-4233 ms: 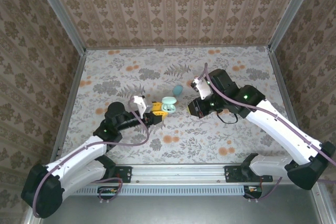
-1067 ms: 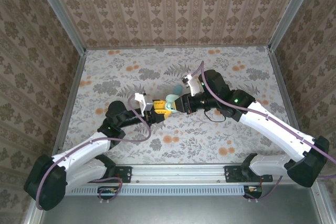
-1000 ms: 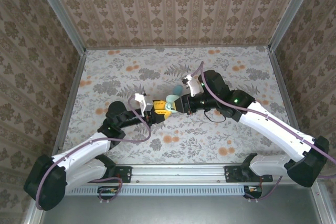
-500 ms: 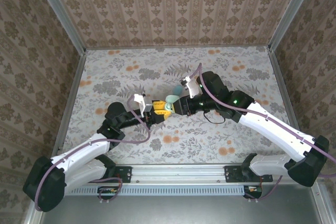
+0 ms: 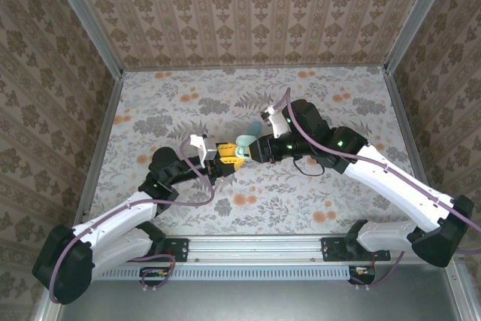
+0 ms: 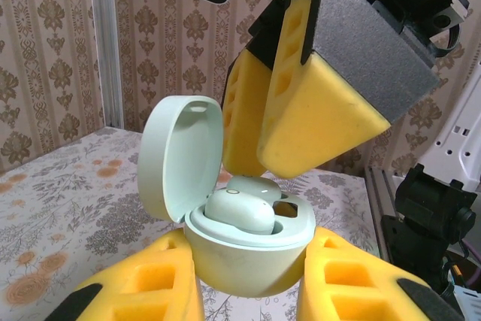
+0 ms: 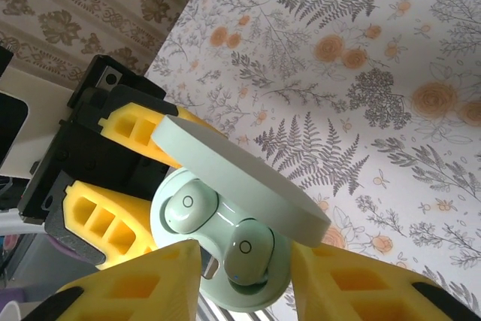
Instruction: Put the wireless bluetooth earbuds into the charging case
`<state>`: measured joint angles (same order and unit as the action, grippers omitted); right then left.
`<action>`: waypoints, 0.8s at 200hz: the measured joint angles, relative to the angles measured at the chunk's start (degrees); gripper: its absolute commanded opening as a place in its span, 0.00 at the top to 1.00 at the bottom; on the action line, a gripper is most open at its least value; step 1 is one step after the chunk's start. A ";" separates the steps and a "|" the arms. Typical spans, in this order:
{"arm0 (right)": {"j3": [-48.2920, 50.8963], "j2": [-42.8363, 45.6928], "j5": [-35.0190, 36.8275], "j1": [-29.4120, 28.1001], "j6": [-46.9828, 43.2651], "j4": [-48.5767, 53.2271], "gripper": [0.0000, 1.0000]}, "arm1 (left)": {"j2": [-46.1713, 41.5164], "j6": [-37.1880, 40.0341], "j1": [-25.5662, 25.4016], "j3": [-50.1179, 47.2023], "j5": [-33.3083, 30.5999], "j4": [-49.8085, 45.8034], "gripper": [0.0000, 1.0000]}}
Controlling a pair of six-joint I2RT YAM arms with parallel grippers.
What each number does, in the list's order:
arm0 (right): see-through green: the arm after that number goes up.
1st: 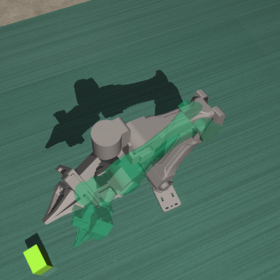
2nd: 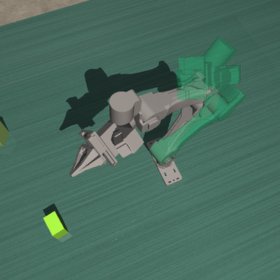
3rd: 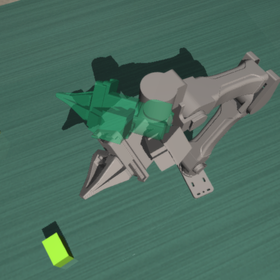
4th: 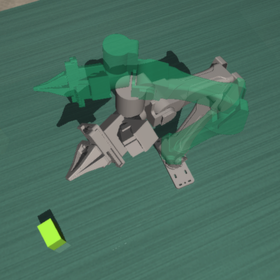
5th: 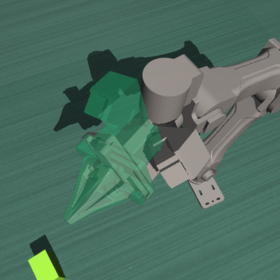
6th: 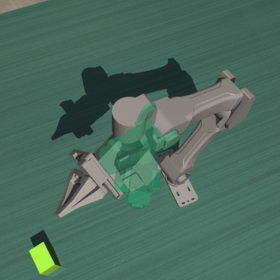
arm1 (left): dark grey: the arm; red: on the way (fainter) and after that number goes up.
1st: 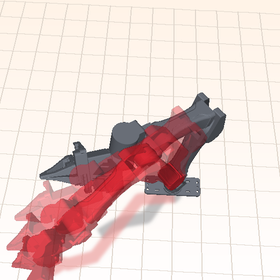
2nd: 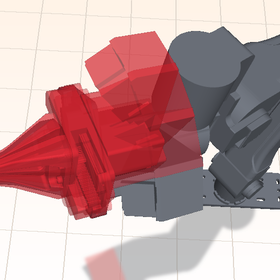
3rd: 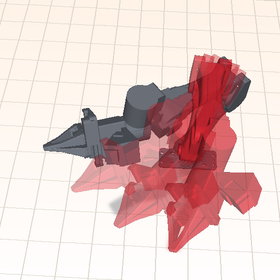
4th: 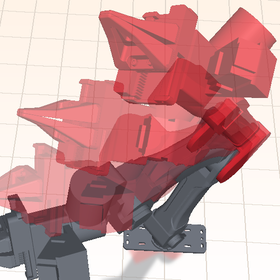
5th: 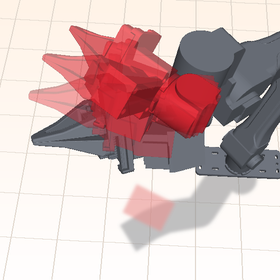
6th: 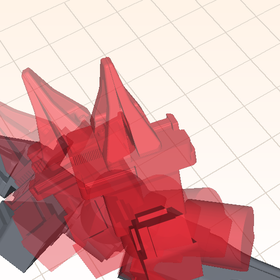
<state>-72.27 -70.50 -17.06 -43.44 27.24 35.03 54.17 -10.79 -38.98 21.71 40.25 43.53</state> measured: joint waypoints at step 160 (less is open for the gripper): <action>-7.93 -4.50 -2.91 4.57 -0.02 1.38 0.69 | -1.84 -1.68 -0.94 0.04 1.18 0.96 1.00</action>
<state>-80.20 -75.00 -19.97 -38.87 27.22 36.40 52.34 -12.47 -39.92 21.76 41.43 44.49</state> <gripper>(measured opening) 0.312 0.263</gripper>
